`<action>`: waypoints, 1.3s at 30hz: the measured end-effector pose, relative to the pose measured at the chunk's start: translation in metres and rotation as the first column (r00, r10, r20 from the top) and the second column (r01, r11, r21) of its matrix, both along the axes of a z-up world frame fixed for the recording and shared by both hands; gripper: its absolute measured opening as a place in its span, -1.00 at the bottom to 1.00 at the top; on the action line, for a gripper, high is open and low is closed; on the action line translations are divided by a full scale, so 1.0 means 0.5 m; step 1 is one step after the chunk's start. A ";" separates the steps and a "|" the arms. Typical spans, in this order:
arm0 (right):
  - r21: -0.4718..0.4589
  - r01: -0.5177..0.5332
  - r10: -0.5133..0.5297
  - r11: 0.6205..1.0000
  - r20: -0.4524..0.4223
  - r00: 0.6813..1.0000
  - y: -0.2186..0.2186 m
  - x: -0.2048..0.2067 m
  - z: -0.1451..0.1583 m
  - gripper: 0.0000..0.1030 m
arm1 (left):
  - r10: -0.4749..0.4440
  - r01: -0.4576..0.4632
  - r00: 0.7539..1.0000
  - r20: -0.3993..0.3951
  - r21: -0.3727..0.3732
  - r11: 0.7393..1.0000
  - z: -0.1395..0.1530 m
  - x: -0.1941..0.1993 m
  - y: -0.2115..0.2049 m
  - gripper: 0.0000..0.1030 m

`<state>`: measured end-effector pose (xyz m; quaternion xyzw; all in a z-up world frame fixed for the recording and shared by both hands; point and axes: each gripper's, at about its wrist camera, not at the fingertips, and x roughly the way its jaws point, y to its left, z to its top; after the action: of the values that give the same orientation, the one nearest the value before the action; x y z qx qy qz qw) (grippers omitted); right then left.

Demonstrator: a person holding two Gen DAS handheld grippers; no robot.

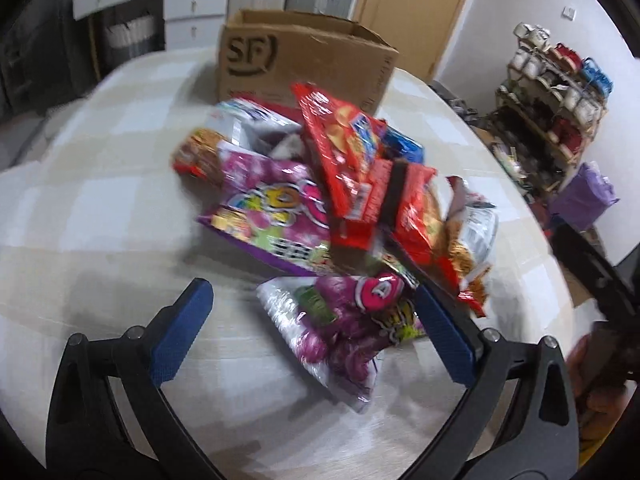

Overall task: Organize snacks
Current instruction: 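Grasp the purple candy bag with the left gripper while the right gripper grasps the white-red snack bag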

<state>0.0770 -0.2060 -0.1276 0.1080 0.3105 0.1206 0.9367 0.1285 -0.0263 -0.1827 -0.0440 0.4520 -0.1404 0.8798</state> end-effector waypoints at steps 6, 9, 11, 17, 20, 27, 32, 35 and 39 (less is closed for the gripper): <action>0.034 -0.010 0.012 0.999 -0.059 0.998 -0.012 0.037 -0.036 0.99 | -0.053 0.049 0.997 -0.050 -0.087 0.995 -0.032 0.026 -0.016 0.64; 0.039 -0.013 0.016 0.999 -0.080 0.997 -0.013 0.050 -0.048 0.99 | -0.073 0.061 0.995 -0.072 -0.149 0.987 -0.041 0.039 -0.016 0.29; 0.037 -0.012 0.015 0.999 -0.096 0.995 -0.014 0.053 -0.054 0.99 | -0.095 0.082 0.993 -0.072 -0.160 0.984 -0.040 0.035 -0.019 0.21; 0.033 -0.020 0.025 0.999 -0.147 0.989 -0.004 0.067 -0.072 0.99 | -0.164 0.153 0.985 -0.057 -0.162 0.975 -0.031 0.023 -0.036 -0.29; 0.046 -0.029 0.036 0.999 -0.176 0.984 0.005 0.075 -0.080 0.99 | -0.172 0.162 0.984 -0.051 -0.165 0.973 -0.025 0.011 -0.034 -0.32; 0.107 -0.021 0.048 0.994 -0.250 0.967 0.013 0.097 -0.097 0.99 | -0.159 0.149 0.987 -0.038 -0.197 0.969 -0.016 -0.034 0.010 -0.37; 0.209 0.014 0.058 0.978 -0.334 0.941 0.009 0.126 -0.116 0.99 | -0.136 0.130 0.991 -0.016 -0.210 0.969 -0.002 -0.050 0.053 -0.37; 0.239 0.041 0.049 0.970 -0.361 0.931 0.008 0.138 -0.126 0.93 | -0.125 0.120 0.992 -0.006 -0.212 0.970 0.009 -0.059 0.069 -0.37; 0.235 0.063 0.033 0.970 -0.382 0.923 0.010 0.147 -0.130 0.32 | -0.103 0.104 0.995 0.014 -0.205 0.973 0.019 -0.066 0.090 -0.37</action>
<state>0.1507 -0.2010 -0.1927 0.2459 0.4697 0.1271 0.8383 0.0956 0.0187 -0.1732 -0.1109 0.4352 -0.2320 0.8628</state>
